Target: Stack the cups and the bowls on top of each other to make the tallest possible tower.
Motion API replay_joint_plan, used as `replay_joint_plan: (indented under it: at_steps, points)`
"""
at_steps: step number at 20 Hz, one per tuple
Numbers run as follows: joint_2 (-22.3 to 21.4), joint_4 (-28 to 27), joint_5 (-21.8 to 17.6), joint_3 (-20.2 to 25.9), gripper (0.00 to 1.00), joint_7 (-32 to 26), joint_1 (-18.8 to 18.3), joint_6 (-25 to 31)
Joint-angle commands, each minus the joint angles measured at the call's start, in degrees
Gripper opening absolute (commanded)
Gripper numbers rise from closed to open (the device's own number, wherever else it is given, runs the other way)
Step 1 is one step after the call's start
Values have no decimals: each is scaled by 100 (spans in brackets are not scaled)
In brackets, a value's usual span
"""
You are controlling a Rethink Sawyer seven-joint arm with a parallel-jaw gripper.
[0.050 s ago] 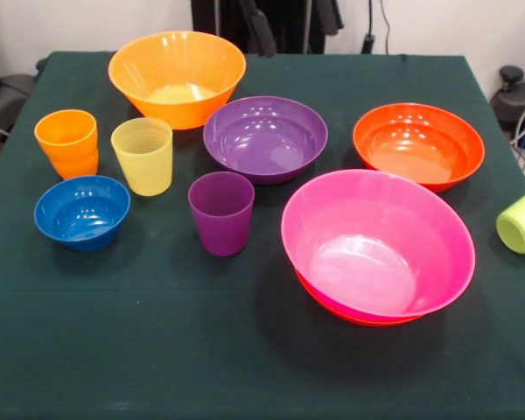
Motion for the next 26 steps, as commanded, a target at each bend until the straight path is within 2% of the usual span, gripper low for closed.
replay_joint_plan:
  at_steps: [1,4,7,12,19,23,26]
  points:
    - [158,626,9,195,100,-336,-112,284]
    - [366,525,-30,162,100,-380,-139,354]
    - [696,619,49,228,100,-323,-272,124]
    - [768,668,-84,202,100,-376,-359,126]
    - [466,695,-547,-27,100,-581,-478,269]
    - [206,1023,-797,-83,100,-540,-628,-12]
    - [-189,1322,-913,-41,100,-607,-799,51]
